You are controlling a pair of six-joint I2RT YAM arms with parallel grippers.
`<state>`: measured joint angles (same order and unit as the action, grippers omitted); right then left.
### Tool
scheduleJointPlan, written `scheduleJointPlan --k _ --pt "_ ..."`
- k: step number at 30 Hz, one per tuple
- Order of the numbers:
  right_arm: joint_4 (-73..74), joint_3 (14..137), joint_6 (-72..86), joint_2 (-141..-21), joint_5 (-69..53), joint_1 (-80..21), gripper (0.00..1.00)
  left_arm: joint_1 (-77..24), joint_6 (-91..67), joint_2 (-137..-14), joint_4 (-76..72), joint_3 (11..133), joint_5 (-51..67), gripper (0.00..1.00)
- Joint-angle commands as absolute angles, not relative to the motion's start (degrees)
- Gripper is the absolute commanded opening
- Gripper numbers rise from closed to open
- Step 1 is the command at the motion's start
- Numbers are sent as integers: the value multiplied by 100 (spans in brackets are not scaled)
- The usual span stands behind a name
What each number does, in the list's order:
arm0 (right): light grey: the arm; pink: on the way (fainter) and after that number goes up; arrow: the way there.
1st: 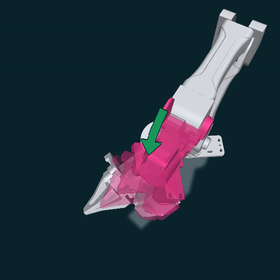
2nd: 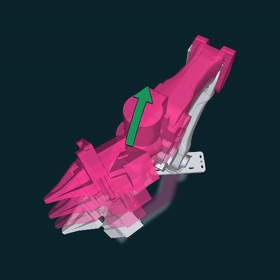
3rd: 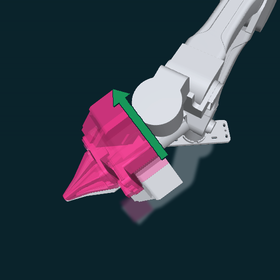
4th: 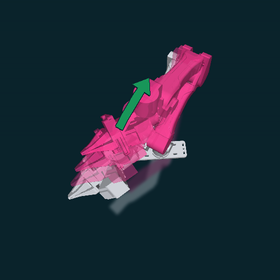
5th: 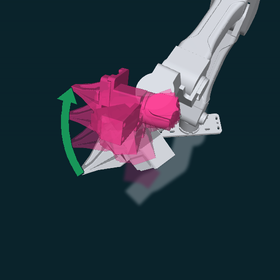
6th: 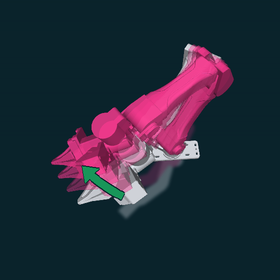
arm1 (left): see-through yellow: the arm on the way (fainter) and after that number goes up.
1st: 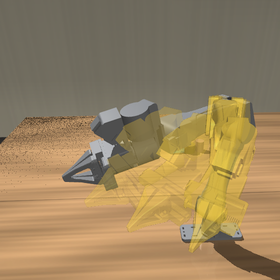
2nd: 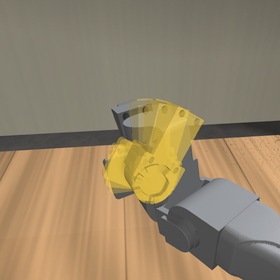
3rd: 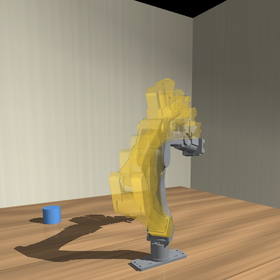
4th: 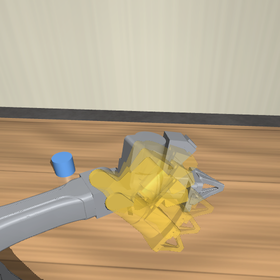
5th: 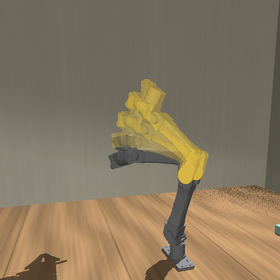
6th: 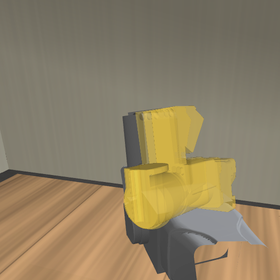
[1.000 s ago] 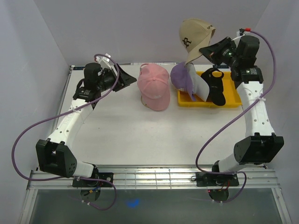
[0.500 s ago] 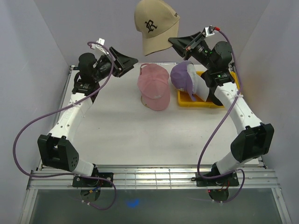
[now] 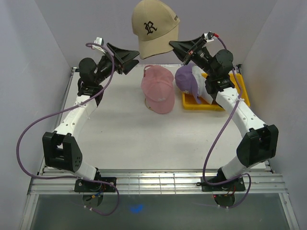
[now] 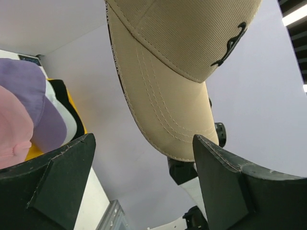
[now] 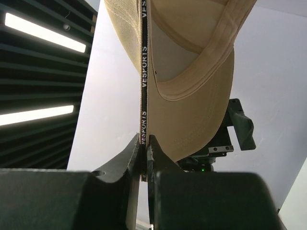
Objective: Stack the hats
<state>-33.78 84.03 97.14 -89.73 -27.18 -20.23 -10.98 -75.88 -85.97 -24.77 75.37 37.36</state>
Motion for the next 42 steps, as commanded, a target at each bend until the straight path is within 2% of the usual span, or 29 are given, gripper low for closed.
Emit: scheduleJointPlan --k 1,10,14,17,18,22,28,32,42 --pt "-4218 8332 9967 -8965 -2698 -2171 8 -1081 -8164 -8648 -3478 7392 3771 92" --pt "-4596 7805 10178 -8982 -2672 -2355 8 -1081 -8868 -8903 -4429 7216 3630 91" --pt "-4702 7612 10248 -8991 -2716 -2338 8 -1081 -8956 -8877 -4526 7146 3604 87" --pt "-4702 7576 10248 -9070 -2751 -2320 8 -1081 -9017 -8886 -4518 7145 3630 76" --pt "-4702 7567 10239 -9088 -2751 -2320 8 -1081 -9044 -8912 -4457 7172 3639 66" --pt "-4632 7515 10143 -9150 -2786 -2224 8 -1081 -9097 -9096 -4167 7365 3718 45" --pt "-4114 7620 9712 -9114 -2891 -1952 8 -1081 -9088 -9404 -3569 7594 3709 22" --pt "-3903 7585 9449 -9176 -2970 -1890 8 -1081 -9114 -9632 -3332 7725 3700 12" --pt "-3850 7172 9035 -9360 -3138 -1784 8 -1081 -9158 -10406 -2699 8209 3858 6"
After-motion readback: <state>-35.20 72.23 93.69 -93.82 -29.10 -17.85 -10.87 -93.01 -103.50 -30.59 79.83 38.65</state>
